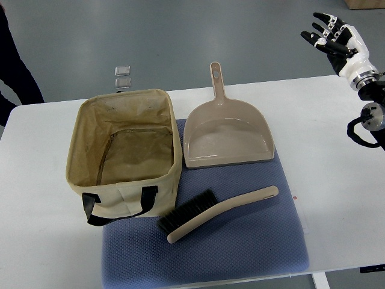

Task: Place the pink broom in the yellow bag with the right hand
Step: 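Move the right hand forward over the table toward the dustpan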

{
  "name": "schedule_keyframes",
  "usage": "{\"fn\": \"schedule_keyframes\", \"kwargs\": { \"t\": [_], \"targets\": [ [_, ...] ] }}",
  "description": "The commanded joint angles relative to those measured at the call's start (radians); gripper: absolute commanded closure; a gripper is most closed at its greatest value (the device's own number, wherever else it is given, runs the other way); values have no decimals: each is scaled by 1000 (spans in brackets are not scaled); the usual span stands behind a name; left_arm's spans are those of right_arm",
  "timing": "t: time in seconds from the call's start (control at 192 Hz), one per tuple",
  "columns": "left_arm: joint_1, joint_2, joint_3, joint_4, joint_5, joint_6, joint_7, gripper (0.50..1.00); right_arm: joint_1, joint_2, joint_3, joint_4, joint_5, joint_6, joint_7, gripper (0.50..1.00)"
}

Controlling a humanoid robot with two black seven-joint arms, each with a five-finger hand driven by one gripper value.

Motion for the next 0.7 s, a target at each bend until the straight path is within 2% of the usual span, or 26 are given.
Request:
{"fn": "schedule_keyframes", "kwargs": {
  "t": [0.0, 0.266, 0.443, 0.693],
  "targets": [
    [0, 0, 0, 0, 0, 0, 0, 500, 44, -23, -65, 2, -80, 3, 0, 570],
    [0, 0, 0, 0, 0, 0, 0, 500, 89, -95, -167, 55, -310, 18, 4, 570],
    [0, 0, 0, 0, 0, 0, 0, 500, 86, -181, -252, 243, -509, 9, 3, 570],
    [0, 0, 0, 0, 0, 0, 0, 500, 84, -247, -282, 412, -833, 41, 9, 570]
  ]
}}
